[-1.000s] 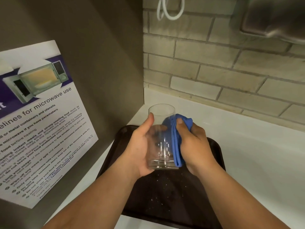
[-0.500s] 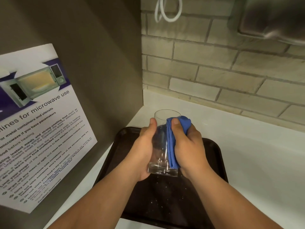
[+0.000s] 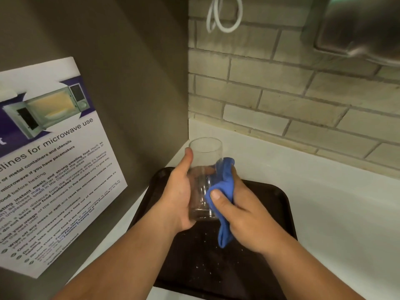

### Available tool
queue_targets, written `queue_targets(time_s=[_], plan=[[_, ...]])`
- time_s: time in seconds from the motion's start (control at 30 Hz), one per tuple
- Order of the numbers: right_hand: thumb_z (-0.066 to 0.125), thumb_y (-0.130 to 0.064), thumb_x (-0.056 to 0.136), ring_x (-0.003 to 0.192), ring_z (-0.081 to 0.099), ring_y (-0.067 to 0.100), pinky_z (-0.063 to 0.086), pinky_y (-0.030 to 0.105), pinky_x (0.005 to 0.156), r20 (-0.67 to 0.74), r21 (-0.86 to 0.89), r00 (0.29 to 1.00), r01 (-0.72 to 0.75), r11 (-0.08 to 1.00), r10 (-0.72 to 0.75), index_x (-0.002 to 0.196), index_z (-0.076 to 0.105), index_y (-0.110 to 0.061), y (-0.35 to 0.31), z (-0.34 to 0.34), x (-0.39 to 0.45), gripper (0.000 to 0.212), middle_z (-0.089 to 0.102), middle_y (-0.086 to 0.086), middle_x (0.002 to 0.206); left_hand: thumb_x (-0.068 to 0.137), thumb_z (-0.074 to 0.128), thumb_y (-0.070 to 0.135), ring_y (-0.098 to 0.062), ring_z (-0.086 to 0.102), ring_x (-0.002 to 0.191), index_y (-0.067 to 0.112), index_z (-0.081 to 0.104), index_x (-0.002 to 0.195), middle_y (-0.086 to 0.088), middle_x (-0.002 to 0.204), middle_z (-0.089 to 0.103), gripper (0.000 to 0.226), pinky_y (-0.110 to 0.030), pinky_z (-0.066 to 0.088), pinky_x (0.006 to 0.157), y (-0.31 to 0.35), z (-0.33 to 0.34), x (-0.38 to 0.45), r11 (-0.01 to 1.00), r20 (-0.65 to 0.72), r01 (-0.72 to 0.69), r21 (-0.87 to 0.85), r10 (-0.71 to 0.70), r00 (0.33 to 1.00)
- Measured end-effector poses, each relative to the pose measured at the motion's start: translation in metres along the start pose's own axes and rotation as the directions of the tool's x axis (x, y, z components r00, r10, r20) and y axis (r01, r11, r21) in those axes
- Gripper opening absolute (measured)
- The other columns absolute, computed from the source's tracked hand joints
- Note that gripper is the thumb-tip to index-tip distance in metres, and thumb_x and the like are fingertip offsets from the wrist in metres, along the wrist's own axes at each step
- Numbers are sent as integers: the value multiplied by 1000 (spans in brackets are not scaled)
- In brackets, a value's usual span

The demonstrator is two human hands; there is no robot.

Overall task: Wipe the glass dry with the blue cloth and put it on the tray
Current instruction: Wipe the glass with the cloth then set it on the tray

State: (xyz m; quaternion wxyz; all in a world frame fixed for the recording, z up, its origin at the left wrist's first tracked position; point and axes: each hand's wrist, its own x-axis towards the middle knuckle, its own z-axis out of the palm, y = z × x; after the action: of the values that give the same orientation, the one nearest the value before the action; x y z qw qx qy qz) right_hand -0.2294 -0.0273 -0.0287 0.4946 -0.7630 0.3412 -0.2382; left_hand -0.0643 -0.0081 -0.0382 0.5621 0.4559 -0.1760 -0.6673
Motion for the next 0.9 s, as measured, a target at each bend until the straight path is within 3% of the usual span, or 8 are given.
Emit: queue_targets(time_s=[0.17,0.3,0.37,0.47,0.53,0.67,0.8,0.9], plan=[[46,-71,83,80,75,13,61,34,76,-425,176,903,11,984,66,102,64,-24,-18,3,24,53,76,4,89,84,53,85,-31,78,105,16,78,126,-15,117,82,85,-44,63,86,-9,6,-6,1000,112,15,-10,-14,994],[48,-58,98,85,75,35,60,56,85,-476,297,848,-94,950,232,92,68,-18,-13,-2,38,45,76,20,92,87,49,82,-36,77,111,16,77,128,-18,122,80,81,-51,62,91,-5,9,-5,1000,54,-12,7,11,998],[49,-60,95,80,75,26,62,49,79,-501,274,838,-83,958,215,90,67,-22,-9,3,37,42,76,14,86,91,50,76,-36,79,107,14,72,132,-17,118,82,77,-50,63,88,-3,11,-3,998,-46,-14,64,17,999],[46,-68,87,65,70,4,52,14,58,-558,152,819,-57,987,134,84,64,-25,-7,6,37,47,71,-1,72,92,50,74,-34,81,102,15,73,129,-15,113,84,73,-48,65,82,-5,14,-5,995,-87,-17,101,26,996],[47,-62,93,64,69,5,49,13,55,-584,107,803,-70,992,119,80,64,-22,-8,3,41,44,70,0,69,83,54,81,-34,80,104,17,80,119,-15,114,83,77,-47,66,81,-8,16,-8,997,-30,-20,76,22,999],[49,-43,104,79,76,25,62,46,80,-449,275,852,-156,949,270,89,69,-22,-9,-9,38,32,77,12,88,75,65,82,-40,80,92,4,74,125,-23,107,81,93,-50,65,74,-4,11,-6,1000,13,-6,-12,6,1000],[45,-48,102,90,73,6,55,17,78,-91,56,993,-68,996,73,113,66,-33,-3,-4,5,28,76,-5,95,83,55,86,-44,75,110,6,73,131,-26,126,76,95,-54,61,91,4,0,-2,997,1,34,-74,-34,999],[41,-59,95,103,66,6,54,17,87,-78,-62,996,29,998,-33,131,50,-32,-6,10,-2,47,67,-9,108,82,51,88,-40,73,119,12,77,128,-22,130,76,92,-52,59,98,0,-2,-2,999,46,34,-32,-32,998]])
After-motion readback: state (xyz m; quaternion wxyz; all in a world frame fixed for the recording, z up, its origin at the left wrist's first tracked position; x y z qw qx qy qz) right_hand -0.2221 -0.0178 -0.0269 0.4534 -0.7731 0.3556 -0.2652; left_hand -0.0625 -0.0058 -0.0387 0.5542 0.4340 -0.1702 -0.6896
